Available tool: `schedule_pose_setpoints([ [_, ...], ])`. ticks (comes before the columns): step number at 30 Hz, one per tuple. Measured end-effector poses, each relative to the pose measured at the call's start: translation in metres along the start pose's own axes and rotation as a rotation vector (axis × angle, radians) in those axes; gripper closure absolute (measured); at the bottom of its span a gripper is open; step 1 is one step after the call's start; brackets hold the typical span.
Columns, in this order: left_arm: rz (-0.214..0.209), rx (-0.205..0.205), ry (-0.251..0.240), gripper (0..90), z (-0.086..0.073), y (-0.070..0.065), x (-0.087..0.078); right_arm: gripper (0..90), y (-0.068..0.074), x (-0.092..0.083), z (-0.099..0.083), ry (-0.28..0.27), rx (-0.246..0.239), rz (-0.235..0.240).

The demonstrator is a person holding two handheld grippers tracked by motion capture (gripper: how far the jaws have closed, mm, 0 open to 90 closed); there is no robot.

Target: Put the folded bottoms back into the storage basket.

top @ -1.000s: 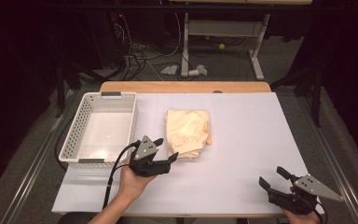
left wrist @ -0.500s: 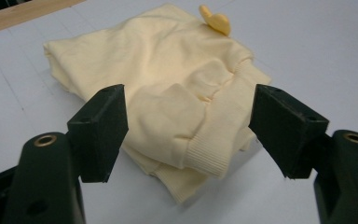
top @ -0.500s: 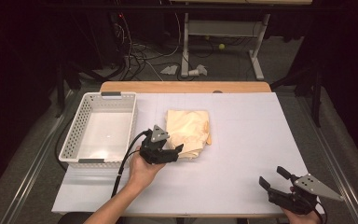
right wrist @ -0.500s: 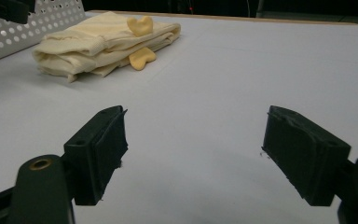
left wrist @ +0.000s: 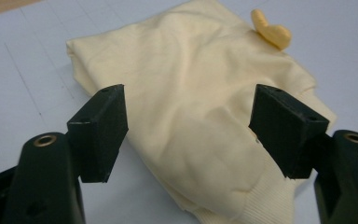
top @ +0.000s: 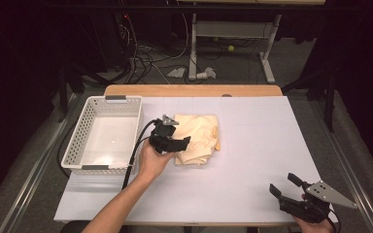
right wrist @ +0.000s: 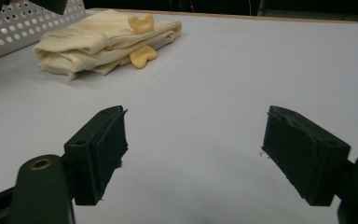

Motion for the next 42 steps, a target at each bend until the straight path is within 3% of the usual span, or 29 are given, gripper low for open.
schedule_pose_setpoints([
  [3, -0.032, -0.044, 0.034, 24.0, 0.004, 0.003, 0.008, 22.4, -0.001, 0.0, 0.0, -0.006, 0.008, -0.001],
  [9, 0.015, -0.064, 0.085, 22.9, 0.013, 0.013, 0.026, 22.4, -0.001, 0.0, 0.0, -0.003, 0.009, 0.006],
  [21, 0.007, -0.156, 0.19, 21.0, 0.012, 0.026, 0.058, 22.4, -0.001, 0.0, 0.0, -0.003, 0.011, 0.008],
  [24, -0.011, -0.178, 0.223, 20.4, 0.009, 0.03, 0.065, 22.4, -0.001, 0.001, 0.0, 0.001, 0.009, 0.013],
  [27, -0.049, -0.225, 0.243, 16.6, 0.007, 0.033, 0.07, 22.4, -0.001, 0.001, 0.0, 0.006, 0.004, 0.018],
  [42, -0.046, -0.171, 0.24, 16.0, 0.008, 0.014, 0.076, 22.4, 0.0, 0.002, -0.001, 0.012, 0.005, 0.02],
])
Point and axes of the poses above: each handheld gripper's, and its own axes: x roughly forward along the jaws, z roughly out of its top, y roughly to its left, the point moved 4 cm from there along x, roughly forward along the jaws, and after that the axes turned 5 degrees about z, right-handed, at the moved point
